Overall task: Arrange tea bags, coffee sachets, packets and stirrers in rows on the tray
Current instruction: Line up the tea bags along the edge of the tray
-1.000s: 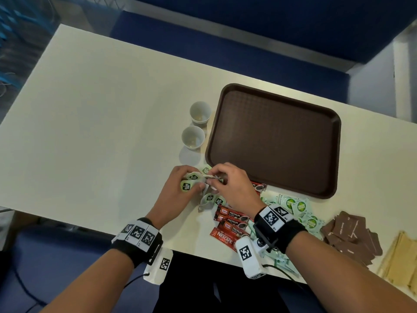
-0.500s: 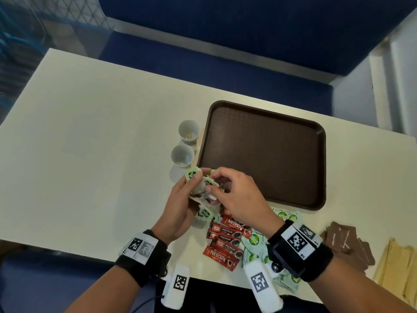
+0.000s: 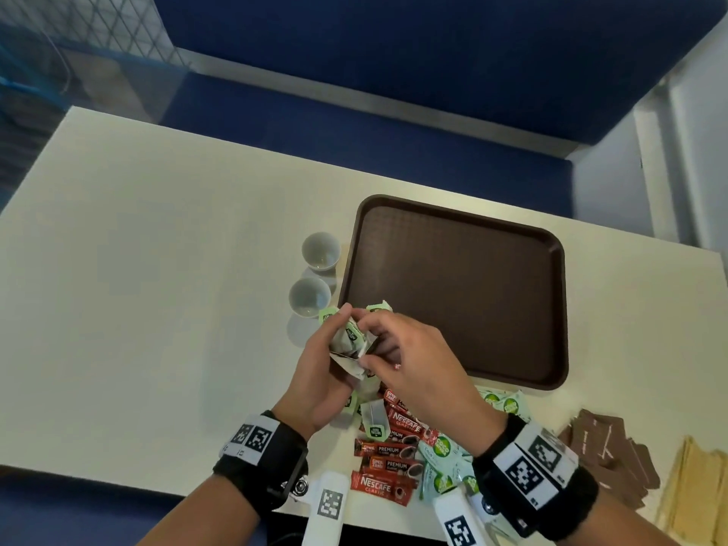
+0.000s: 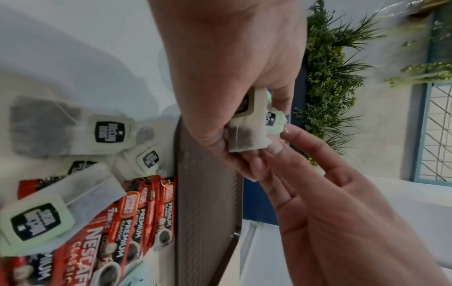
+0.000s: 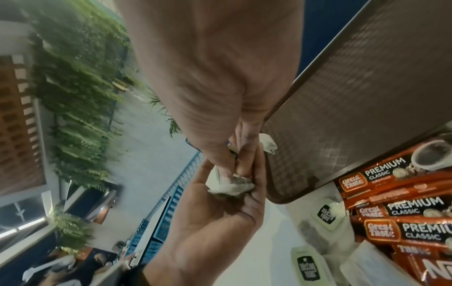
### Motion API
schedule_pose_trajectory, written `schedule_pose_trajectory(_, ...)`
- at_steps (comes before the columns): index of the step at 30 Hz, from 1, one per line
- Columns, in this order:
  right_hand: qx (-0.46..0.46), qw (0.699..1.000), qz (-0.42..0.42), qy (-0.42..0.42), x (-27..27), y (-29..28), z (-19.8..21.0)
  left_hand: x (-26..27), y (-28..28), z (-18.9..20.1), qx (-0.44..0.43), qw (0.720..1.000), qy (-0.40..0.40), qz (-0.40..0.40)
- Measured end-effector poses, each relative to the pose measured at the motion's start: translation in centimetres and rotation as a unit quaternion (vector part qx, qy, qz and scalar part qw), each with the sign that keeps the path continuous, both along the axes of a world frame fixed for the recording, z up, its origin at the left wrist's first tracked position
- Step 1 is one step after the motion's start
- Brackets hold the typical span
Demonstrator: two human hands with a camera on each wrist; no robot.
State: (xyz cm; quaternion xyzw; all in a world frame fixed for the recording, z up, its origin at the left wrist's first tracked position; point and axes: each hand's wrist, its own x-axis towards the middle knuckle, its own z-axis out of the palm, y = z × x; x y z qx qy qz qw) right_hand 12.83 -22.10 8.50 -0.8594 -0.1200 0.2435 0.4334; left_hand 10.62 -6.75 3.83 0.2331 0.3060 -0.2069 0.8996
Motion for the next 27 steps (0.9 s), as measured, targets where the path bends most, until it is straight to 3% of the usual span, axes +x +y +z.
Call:
schedule_pose_trajectory(7,-0.004,0.997,-0.008,-0.075,0.1,0.3,-0.4,0.9,-0.3,0.3,-0.032,0.999,0.020,0.008)
schedule_pose_trajectory(10,0.063,0.986,-0.126,-0.085,-0.3,-0.3,-0.3,1.2,0.2,-0.7,-0.004,0.999,0.047,0.015)
schedule_pose_trajectory(12,0.030,0.982,-0.177,-0.050,-1.3,-1.2,-1.4,1.2,0.7,-1.4,0.018,0.998,0.063,0.019)
schedule_pose_trajectory(14,-0.084,0.988,-0.127,0.029,-3.0,-2.2,-3.2,1.1,1.0,-1.8,0.029,0.997,0.066,0.014)
schedule_pose_trajectory(17,-0.228,0.970,0.006,0.083,-5.7,-2.7,-5.2,0.8,1.1,-2.3,0.041,0.997,0.061,-0.012)
schedule_pose_trajectory(21,-0.280,0.954,0.079,0.072,-7.1,-1.9,-6.3,0.4,0.7,-2.2,0.047,0.996,0.049,-0.052)
schedule_pose_trajectory(27,-0.280,0.956,0.078,0.031,-7.0,-1.4,-6.8,0.4,0.6,-1.7,0.054,0.997,0.042,-0.041)
